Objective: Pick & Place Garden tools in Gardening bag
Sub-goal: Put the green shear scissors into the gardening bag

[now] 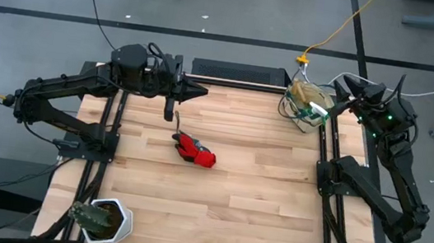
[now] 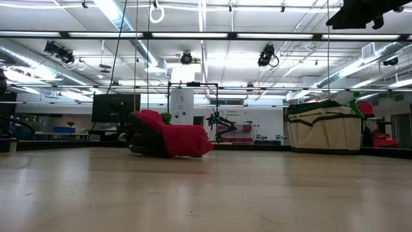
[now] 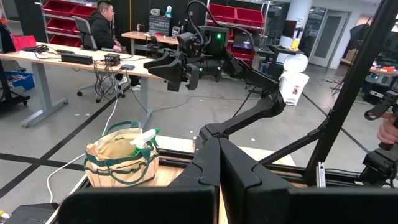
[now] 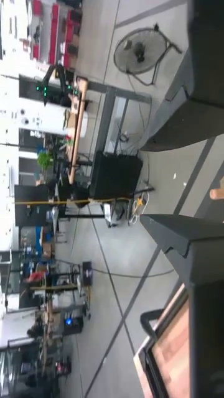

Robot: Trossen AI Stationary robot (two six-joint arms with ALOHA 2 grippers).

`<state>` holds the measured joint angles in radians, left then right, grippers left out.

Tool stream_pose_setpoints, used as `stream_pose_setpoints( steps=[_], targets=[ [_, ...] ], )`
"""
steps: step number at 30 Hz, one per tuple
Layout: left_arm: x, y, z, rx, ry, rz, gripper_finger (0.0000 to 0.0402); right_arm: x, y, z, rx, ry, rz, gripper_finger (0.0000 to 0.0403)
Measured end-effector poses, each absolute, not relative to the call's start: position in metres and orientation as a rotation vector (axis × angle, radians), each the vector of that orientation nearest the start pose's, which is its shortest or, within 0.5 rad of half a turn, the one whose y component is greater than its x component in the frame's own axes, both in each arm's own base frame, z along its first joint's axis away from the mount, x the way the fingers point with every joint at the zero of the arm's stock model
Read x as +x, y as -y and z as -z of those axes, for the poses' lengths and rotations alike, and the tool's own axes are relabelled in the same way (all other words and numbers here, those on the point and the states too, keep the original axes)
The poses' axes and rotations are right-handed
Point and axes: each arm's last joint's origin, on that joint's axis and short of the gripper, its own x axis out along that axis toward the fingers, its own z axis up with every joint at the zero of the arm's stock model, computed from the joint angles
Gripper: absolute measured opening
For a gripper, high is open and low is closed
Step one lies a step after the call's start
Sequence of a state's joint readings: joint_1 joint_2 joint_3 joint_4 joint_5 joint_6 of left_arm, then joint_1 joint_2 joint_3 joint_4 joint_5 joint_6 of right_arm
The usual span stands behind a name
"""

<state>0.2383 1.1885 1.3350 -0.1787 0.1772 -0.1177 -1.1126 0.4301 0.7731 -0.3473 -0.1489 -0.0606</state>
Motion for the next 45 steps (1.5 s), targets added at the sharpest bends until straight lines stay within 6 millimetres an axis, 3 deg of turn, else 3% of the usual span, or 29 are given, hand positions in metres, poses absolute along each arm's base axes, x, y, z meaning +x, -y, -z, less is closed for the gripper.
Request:
stream_pose_setpoints(
  steps=[9, 19, 39, 45],
  targets=[
    [0.245, -0.054, -0.44, -0.124, -0.028, -0.063, 0.0002, 0.047, 0.073, -0.352, -0.037, -0.022, 0.889, 0.0176],
    [0.245, -0.054, -0.44, -0.123, -0.028, -0.063, 0.0002, 0.057, 0.067, -0.352, 0.054, 0.007, 0.64, 0.0168],
    [0.245, -0.054, -0.44, -0.123, -0.028, -0.063, 0.0002, 0.07, 0.052, -0.352, 0.086, 0.008, 0.281, 0.002],
    [0.245, -0.054, -0.44, -0.123, -0.029, -0.063, 0.0002, 0.074, 0.049, -0.352, 0.107, 0.0, 0.2, 0.0003]
  ],
)
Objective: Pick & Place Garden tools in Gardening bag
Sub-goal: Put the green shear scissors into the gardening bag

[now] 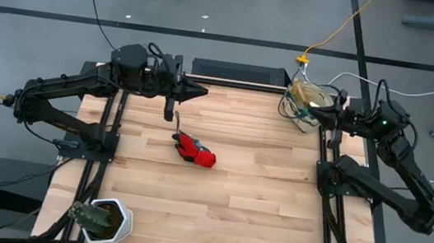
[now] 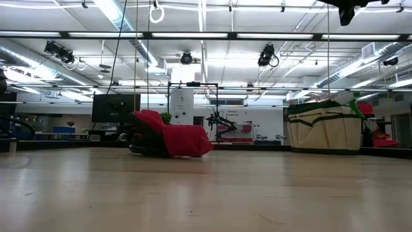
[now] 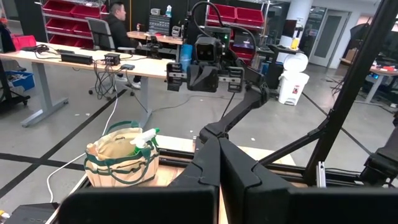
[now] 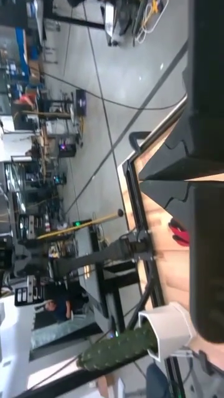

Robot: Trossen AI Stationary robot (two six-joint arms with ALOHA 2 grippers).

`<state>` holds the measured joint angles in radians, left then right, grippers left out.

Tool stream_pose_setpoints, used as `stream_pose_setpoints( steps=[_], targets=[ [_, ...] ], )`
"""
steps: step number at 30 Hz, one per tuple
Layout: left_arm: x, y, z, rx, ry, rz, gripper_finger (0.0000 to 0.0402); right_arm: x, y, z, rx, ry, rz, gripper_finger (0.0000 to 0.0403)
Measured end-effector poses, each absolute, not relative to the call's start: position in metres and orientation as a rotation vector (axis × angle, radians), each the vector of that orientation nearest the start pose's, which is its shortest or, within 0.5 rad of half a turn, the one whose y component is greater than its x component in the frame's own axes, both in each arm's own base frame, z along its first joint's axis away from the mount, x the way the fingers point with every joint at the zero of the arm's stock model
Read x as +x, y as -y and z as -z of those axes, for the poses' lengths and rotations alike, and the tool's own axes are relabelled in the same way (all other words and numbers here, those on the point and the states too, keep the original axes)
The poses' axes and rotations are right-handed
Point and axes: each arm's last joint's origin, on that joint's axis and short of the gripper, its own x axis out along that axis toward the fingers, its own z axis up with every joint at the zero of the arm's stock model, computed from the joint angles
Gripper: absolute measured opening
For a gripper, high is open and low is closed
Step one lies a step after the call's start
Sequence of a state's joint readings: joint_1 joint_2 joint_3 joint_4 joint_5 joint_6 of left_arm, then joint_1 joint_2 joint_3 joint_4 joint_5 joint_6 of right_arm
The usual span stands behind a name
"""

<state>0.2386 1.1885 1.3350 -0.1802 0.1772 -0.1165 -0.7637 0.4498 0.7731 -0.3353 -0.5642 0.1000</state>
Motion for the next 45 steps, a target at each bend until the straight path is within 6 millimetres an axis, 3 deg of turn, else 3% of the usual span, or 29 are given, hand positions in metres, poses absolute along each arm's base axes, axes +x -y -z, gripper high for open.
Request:
stream_pose_setpoints(
  steps=[20, 45],
  targets=[
    [0.245, -0.054, -0.44, -0.125, -0.034, -0.06, 0.0002, 0.104, 0.047, -0.358, 0.14, 0.029, -0.044, 0.0],
    [0.245, -0.053, -0.44, -0.128, -0.036, -0.033, 0.0002, 0.112, 0.022, -0.372, 0.171, 0.149, -0.246, 0.0]
  ],
)
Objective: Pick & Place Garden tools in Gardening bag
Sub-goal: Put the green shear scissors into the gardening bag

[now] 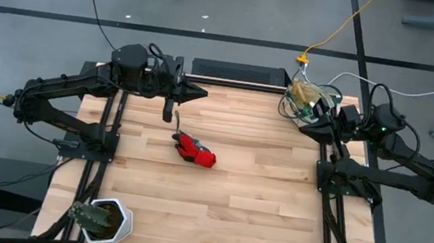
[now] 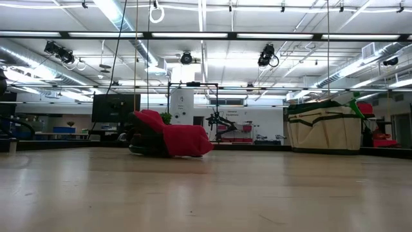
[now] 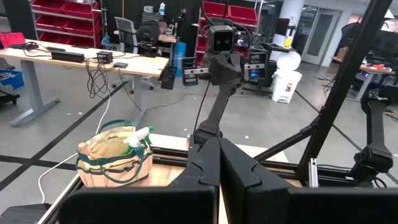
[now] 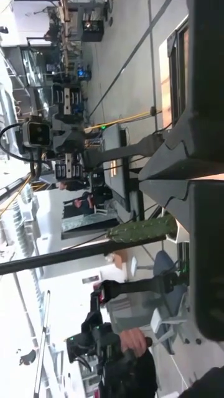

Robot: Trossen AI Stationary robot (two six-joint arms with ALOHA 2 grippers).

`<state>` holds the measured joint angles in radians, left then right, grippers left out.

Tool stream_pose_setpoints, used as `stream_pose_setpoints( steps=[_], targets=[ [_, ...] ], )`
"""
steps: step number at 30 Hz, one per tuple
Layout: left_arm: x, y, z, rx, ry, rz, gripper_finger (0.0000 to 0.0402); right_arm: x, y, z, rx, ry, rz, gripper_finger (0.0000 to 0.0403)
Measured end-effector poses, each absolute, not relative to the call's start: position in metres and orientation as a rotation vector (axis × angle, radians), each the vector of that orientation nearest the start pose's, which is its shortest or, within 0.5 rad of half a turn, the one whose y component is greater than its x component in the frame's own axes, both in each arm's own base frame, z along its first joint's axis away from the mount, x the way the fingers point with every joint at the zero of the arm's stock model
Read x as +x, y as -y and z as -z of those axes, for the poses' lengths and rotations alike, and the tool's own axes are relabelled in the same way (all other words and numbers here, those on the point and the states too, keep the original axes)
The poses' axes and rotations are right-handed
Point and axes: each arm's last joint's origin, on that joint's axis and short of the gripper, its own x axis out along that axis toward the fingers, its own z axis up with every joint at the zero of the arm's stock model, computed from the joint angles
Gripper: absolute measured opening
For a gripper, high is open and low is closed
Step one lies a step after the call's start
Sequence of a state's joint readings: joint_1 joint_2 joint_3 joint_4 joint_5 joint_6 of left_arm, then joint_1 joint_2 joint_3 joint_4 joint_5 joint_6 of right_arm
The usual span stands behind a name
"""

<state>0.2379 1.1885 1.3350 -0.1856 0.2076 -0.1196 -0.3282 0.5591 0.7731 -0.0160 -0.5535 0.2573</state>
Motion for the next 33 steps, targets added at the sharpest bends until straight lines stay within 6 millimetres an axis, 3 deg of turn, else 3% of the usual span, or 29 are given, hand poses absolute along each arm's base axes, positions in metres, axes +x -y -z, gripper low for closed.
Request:
stream_pose_setpoints(
  steps=[25, 33],
  targets=[
    [0.245, -0.053, -0.437, -0.132, -0.068, -0.035, 0.0002, 0.12, 0.013, -0.365, 0.136, 0.115, 0.017, 0.0],
    [0.245, -0.053, -0.429, -0.148, -0.139, -0.039, 0.0002, 0.127, 0.011, -0.361, 0.143, 0.073, 0.025, 0.0]
  ],
)
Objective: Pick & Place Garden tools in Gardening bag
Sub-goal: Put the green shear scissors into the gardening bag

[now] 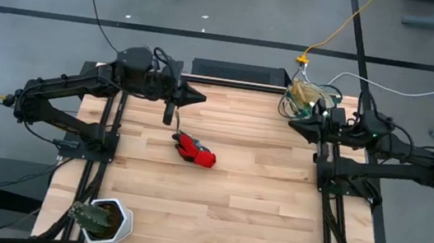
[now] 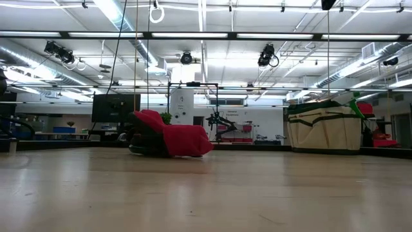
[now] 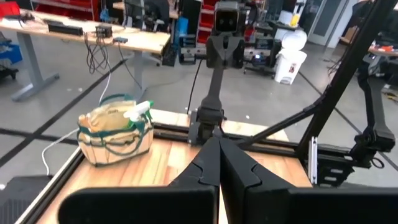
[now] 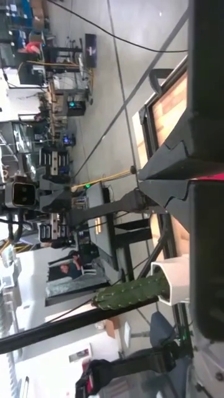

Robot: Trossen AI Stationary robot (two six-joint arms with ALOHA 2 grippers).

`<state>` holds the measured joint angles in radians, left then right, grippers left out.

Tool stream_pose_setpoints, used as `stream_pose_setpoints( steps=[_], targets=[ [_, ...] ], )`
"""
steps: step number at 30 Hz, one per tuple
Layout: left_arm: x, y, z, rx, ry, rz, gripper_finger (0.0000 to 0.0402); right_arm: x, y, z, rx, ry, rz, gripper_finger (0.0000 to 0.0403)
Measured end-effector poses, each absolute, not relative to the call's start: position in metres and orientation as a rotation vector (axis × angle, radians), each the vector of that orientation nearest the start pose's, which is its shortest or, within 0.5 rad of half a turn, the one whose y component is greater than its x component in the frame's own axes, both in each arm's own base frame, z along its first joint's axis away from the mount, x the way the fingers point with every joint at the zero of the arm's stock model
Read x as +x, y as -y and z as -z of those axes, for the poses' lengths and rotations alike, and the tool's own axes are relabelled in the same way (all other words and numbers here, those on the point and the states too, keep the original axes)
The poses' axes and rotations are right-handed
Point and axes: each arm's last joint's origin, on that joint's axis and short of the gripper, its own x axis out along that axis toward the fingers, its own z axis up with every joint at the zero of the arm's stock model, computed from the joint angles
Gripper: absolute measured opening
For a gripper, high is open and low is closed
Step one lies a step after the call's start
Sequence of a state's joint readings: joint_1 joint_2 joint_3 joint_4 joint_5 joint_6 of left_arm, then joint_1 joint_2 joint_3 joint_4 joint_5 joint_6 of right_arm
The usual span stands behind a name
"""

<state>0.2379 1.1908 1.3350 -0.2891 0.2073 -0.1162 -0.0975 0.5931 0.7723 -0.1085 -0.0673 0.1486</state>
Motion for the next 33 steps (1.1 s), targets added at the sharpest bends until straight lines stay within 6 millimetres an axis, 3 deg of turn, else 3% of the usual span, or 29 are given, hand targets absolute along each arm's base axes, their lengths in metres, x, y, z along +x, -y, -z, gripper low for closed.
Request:
stream_pose_setpoints(
  steps=[15, 26, 33],
  targets=[
    [0.244, -0.053, -0.405, -0.146, -0.383, -0.042, 0.0002, 0.14, 0.011, -0.355, 0.147, 0.024, 0.022, 0.0],
    [0.271, -0.058, -0.367, -0.083, -0.599, 0.029, 0.0026, 0.141, 0.011, -0.354, 0.148, 0.012, 0.023, 0.0],
    [0.286, -0.064, -0.346, 0.012, -0.706, 0.018, 0.002, 0.143, 0.011, -0.352, 0.149, -0.004, 0.024, 0.0]
  ],
)
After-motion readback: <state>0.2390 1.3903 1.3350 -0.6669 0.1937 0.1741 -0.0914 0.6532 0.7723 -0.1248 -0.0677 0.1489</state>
